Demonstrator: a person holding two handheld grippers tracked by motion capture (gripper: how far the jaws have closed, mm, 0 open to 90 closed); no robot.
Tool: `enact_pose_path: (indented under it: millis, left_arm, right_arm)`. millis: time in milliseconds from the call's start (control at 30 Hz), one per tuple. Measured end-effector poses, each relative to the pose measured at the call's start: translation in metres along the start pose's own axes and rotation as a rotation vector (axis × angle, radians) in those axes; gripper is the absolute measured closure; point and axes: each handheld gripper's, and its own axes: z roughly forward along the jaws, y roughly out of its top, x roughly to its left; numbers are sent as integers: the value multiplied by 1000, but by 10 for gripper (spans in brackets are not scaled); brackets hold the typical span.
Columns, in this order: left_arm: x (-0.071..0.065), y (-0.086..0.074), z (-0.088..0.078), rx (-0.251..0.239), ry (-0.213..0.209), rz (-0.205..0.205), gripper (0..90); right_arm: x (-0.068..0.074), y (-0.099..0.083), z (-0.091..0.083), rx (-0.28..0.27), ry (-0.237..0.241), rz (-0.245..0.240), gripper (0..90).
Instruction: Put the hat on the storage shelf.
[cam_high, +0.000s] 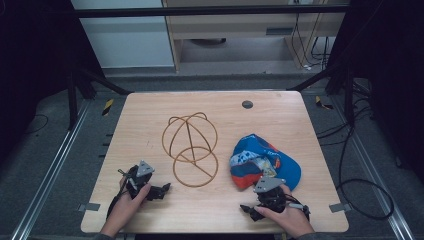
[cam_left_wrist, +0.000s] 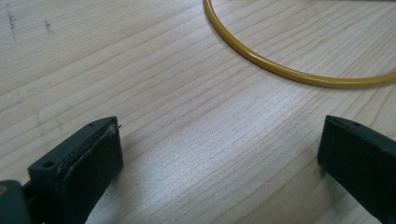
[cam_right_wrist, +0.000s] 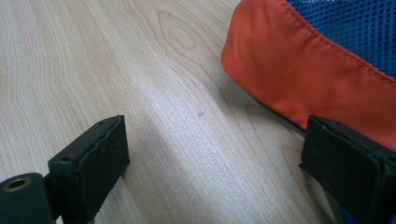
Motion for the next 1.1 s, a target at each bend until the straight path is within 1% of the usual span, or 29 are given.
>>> enact_pose_path:
  millis: [433, 500, 567, 600, 667, 767, 800, 833, 867, 900, 967, 1000, 1033, 1100]
  left_arm:
    - [0, 0, 0, 0, 3, 0, 0]
    - [0, 0, 0, 1, 1, 0, 0]
    - [0, 0, 0, 2, 2, 0, 0]
    - [0, 0, 0, 2, 3, 0, 0]
    - [0, 0, 0, 2, 3, -1, 0]
    - [0, 0, 0, 0, 2, -1, 0]
    - [0, 0, 0, 0, 3, -1, 0]
    - [0, 0, 0, 0, 3, -1, 0]
    - [-1, 0, 0, -2, 3, -4, 0]
    - [-1, 0, 0, -2, 3, -4, 0]
    - [-1, 0, 0, -2, 3, -5, 0]
    - [-1, 0, 0, -2, 3, -4, 0]
    - [-1, 0, 0, -2, 3, -4, 0]
    - [-1, 0, 0, -2, 3, -4, 0]
  right_arm:
    - [-1, 0, 0, 1, -3, 0, 78]
    - [-2, -1, -1, 2, -10, 5, 82]
    - [-3, 1, -3, 15, -21, 14, 124]
    - [-4, 2, -5, 10, -41, 25, 129]
    - [-5, 3, -10, -16, -54, 21, 117]
    - [-7, 6, -22, -73, -95, 32, 105]
    - [-8, 6, -27, -86, -127, 34, 97]
    - [-8, 6, -27, -86, -127, 34, 97]
    - [-11, 5, -30, -90, -149, 44, 93]
    - [-11, 5, -30, -90, -149, 44, 93]
    - [-13, 4, -33, -86, -179, 53, 101]
    - [-15, 3, -36, -95, -198, 53, 118]
    - [-15, 3, -36, -95, -198, 53, 118]
    - [-16, 2, -38, -98, -217, 55, 136]
